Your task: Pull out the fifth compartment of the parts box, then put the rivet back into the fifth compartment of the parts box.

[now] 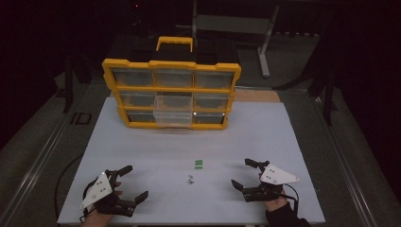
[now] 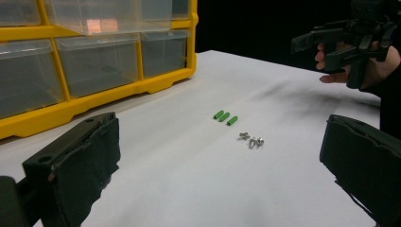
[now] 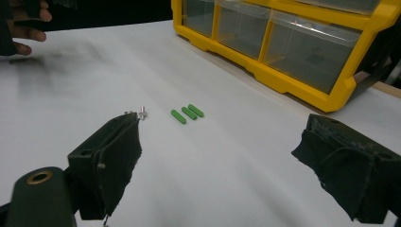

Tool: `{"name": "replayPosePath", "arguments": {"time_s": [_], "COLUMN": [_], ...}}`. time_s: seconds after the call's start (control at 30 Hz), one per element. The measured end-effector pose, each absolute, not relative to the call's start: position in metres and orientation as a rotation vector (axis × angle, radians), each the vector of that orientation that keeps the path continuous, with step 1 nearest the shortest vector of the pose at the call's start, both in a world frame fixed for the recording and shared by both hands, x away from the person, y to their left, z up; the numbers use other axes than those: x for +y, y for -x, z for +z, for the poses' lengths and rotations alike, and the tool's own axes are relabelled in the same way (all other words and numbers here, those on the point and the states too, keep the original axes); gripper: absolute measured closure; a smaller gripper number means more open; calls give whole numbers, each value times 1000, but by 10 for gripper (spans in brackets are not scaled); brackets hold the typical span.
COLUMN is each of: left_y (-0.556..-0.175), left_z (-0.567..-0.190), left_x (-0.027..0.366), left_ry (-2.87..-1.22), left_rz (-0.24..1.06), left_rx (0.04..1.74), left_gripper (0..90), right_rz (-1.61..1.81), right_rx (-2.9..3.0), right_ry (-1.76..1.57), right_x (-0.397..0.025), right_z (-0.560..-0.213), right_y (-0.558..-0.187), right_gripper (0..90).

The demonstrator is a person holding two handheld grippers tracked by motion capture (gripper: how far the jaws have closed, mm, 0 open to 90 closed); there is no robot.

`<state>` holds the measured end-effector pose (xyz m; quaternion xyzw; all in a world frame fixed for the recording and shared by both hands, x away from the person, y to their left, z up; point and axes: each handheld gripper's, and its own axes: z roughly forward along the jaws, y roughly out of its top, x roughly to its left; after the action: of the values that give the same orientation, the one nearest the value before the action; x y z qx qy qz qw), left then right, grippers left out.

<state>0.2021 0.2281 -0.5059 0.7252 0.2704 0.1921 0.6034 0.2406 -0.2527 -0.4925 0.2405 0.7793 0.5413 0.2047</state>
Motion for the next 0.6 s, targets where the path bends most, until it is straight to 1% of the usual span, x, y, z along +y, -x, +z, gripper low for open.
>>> {"name": "replayPosePath", "arguments": {"time_s": [0.27, 0.43, 0.57, 0.6], "left_y": [-203, -206, -210, -215], "left_z": [-505, -503, -496, -488], "left_x": [229, 230, 232, 234], "left_ry": [-1674, -1668, -1663, -1652], "left_rz": [433, 402, 371, 344], "left_rx": [629, 647, 642, 634], "left_gripper": [0, 0, 0, 0], "right_rz": [1517, 1517, 1526, 1531], "right_rx": [2168, 2169, 2164, 2162], "right_ry": [-668, -664, -656, -656], "right_x": [-253, -253, -254, -254], "right_z": [-491, -490, -489, -488], "right_y": [-240, -240, -240, -239], "right_gripper": [123, 123, 123, 123]}}
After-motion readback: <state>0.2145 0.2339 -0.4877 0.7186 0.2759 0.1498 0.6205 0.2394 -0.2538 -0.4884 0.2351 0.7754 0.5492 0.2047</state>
